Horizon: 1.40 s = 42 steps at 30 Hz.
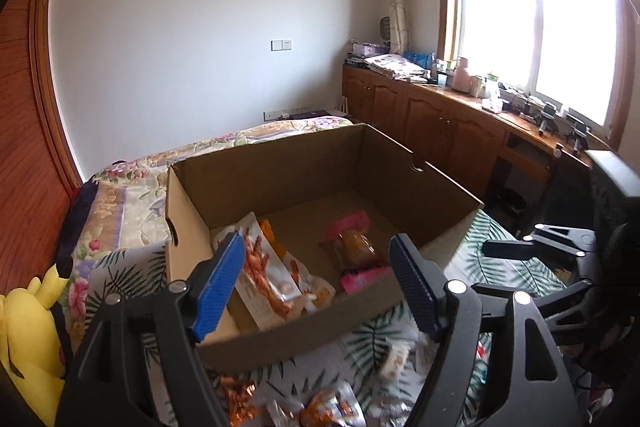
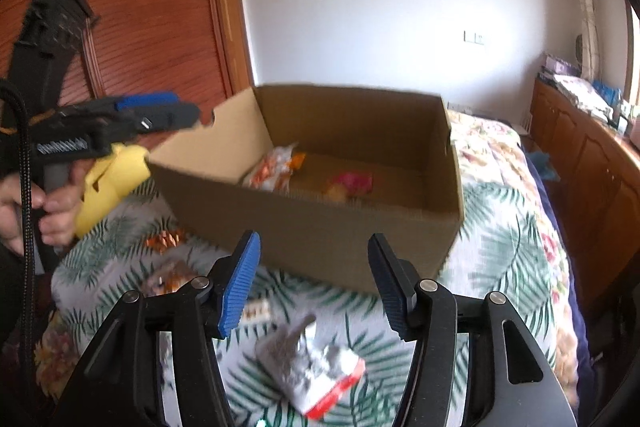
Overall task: Organize snacks
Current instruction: 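Move both tools back toward the remaining silver packets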
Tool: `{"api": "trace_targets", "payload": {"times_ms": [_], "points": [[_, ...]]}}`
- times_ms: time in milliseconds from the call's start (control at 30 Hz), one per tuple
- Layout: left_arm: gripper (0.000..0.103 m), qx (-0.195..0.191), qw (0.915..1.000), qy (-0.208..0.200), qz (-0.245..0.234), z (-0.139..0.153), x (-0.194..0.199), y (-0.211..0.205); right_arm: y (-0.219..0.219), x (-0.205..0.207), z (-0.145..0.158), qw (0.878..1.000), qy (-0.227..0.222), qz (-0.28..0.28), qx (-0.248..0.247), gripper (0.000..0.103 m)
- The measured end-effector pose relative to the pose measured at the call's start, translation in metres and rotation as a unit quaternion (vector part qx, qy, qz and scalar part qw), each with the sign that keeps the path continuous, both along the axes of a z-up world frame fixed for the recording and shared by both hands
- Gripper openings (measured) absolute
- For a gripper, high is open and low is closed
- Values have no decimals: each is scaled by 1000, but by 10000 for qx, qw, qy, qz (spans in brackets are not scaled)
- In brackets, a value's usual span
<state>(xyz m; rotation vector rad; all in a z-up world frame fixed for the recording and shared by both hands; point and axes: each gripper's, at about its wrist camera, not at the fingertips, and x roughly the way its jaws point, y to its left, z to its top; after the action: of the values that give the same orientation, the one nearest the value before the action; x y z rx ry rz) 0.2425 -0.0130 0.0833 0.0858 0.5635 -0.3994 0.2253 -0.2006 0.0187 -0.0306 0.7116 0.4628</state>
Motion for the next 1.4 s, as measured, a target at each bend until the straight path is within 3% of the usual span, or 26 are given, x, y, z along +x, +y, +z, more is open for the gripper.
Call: {"api": "trace_targets", "payload": {"times_ms": [233, 600, 1200, 1400], "points": [[78, -52, 9998, 204, -70, -25, -35, 0, -6, -18, -32, 9994, 339, -17, -51, 58], [78, 102, 9954, 945, -109, -92, -65, -14, 0, -20, -67, 9967, 657, 369, -294, 64], [76, 95, 9892, 1457, -146, -124, -83, -31, 23, -16, -79, 9845, 900, 1312, -735, 72], [76, 134, 9879, 1533, -166, -127, -87, -33, 34, -23, -83, 9778, 776, 1557, -1165, 73]]}}
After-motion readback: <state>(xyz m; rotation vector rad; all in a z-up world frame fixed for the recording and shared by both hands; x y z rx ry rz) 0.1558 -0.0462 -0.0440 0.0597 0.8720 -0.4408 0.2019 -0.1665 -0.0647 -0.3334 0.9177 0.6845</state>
